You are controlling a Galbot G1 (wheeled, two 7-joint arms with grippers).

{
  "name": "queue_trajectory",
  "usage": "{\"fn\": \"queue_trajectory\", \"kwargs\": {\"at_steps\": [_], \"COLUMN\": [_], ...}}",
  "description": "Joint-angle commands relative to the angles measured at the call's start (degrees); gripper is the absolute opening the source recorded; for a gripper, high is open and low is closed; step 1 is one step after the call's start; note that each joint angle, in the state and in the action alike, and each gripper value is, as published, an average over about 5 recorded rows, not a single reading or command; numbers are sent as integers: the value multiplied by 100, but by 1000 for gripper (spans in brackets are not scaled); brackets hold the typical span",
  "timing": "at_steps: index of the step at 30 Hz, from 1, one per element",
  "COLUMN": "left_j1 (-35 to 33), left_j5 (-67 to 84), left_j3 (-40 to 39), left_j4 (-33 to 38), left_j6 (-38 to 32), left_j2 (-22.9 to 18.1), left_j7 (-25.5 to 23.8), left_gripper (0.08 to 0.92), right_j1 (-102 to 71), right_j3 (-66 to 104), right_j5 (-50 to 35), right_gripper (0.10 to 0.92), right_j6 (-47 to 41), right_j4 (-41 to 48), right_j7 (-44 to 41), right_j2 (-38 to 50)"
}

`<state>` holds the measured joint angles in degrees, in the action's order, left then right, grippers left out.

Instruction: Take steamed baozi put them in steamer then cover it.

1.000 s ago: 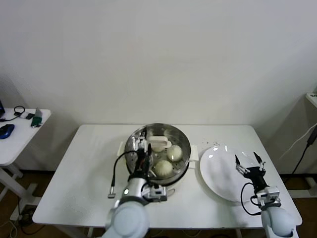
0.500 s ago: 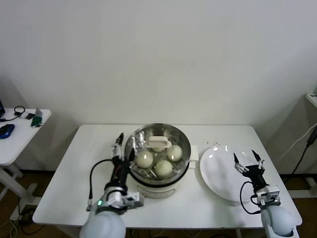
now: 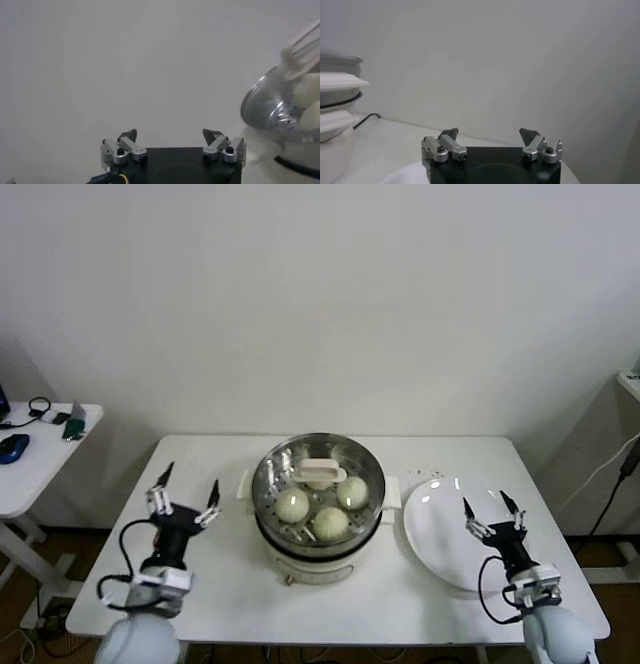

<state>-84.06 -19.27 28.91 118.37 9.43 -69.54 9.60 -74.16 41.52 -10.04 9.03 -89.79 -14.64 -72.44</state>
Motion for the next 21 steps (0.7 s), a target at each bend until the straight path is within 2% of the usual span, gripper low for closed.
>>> {"fn": "queue_trajectory", "kwargs": {"at_steps": [1,9,21], "left_j1": [-541,-595,-661], "left_j5": [2600,2679,2692], "left_j3": [1396,1424,1434], "left_j4": [-1275,-1492,-1390], "left_j6": [-1642,-1926,-2114], "left_j2": [-717,-859,-872], "left_j7": [-193,-534,-591], "left_gripper": [823,823,823], "right_j1": [-193,-302,-293], "right_j3": [-41,-34,-33], "right_j5": [-178,-347,-387], "right_gripper": [823,823,823], "right_j6": [128,156,159], "right_j4": [-138,-191,-196], "right_j7": [-41,-95,-145], "right_j2": [-18,-15,-48]}}
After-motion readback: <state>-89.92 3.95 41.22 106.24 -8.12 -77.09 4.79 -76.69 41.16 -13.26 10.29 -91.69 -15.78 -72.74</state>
